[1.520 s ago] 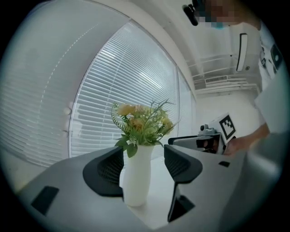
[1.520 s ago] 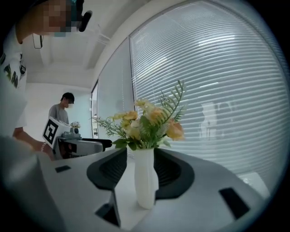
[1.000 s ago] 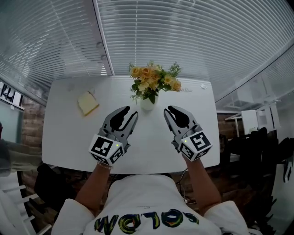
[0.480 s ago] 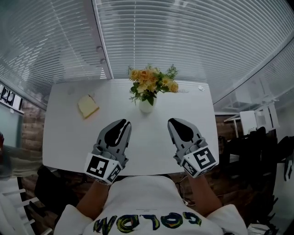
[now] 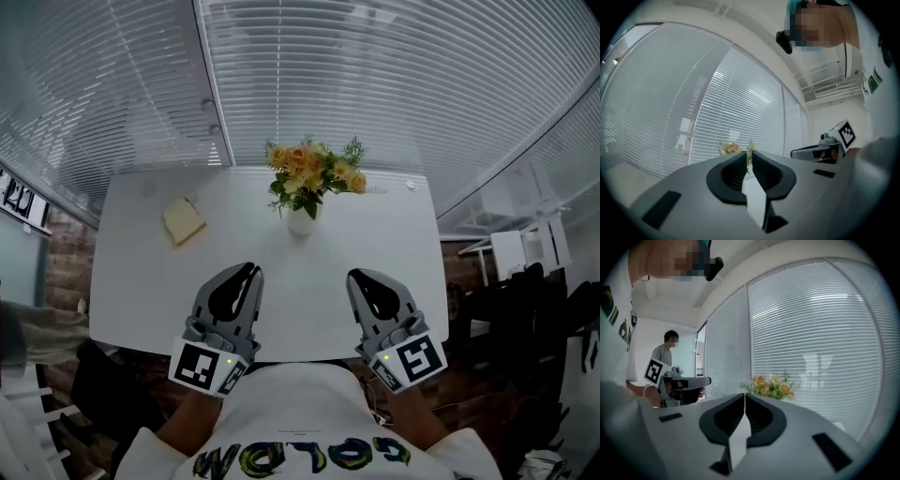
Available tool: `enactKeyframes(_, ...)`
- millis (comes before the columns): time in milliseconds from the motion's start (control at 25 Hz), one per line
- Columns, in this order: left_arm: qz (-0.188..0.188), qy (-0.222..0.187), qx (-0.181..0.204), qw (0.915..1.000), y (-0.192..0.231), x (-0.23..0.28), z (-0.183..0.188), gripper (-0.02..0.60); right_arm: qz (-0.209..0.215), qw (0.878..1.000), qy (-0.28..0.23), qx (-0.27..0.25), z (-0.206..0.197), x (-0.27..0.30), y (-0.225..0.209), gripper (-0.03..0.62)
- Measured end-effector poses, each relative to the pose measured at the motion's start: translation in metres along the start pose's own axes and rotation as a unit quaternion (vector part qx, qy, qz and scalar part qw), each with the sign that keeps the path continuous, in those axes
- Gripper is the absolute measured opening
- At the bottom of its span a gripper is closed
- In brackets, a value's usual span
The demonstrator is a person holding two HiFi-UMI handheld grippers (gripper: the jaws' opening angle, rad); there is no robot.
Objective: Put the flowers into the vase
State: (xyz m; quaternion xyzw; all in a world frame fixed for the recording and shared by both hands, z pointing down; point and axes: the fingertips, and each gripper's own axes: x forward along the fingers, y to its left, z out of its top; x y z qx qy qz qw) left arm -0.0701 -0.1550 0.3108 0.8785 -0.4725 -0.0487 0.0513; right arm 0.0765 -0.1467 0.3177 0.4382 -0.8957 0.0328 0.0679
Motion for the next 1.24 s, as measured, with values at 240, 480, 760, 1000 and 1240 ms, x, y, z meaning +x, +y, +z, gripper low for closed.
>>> enactKeyframes(240, -0.004, 0.000, 0.004, 1.0000, -0.009, -0.008, 0.000, 0.043, 0.008, 1.000, 0.003, -0.023, 0.003, -0.005, 0.014, 0.015)
enactKeyframes(480, -0.004, 0.005, 0.004, 1.0000, -0.017, -0.012, -0.006, 0.043, 0.012, 1.000, 0.002, -0.026, 0.003, -0.008, 0.022, 0.012)
enactKeyframes(760, 0.002, 0.007, -0.005, 1.0000, -0.013, -0.012, -0.014, 0.043, 0.006, 1.000, 0.001, -0.023, 0.000, -0.007, 0.019, 0.009)
enactKeyframes(1000, 0.003, 0.009, -0.012, 0.9999, -0.011, -0.015, -0.015, 0.042, 0.001, 1.000, 0.008, -0.026, 0.002, -0.008, 0.019, 0.009)
enactKeyframes(1240, 0.000, 0.006, -0.007, 1.0000, -0.011, -0.013, -0.013, 0.043, 0.003, 0.999, 0.018, -0.031, 0.000, -0.011, 0.019, 0.009)
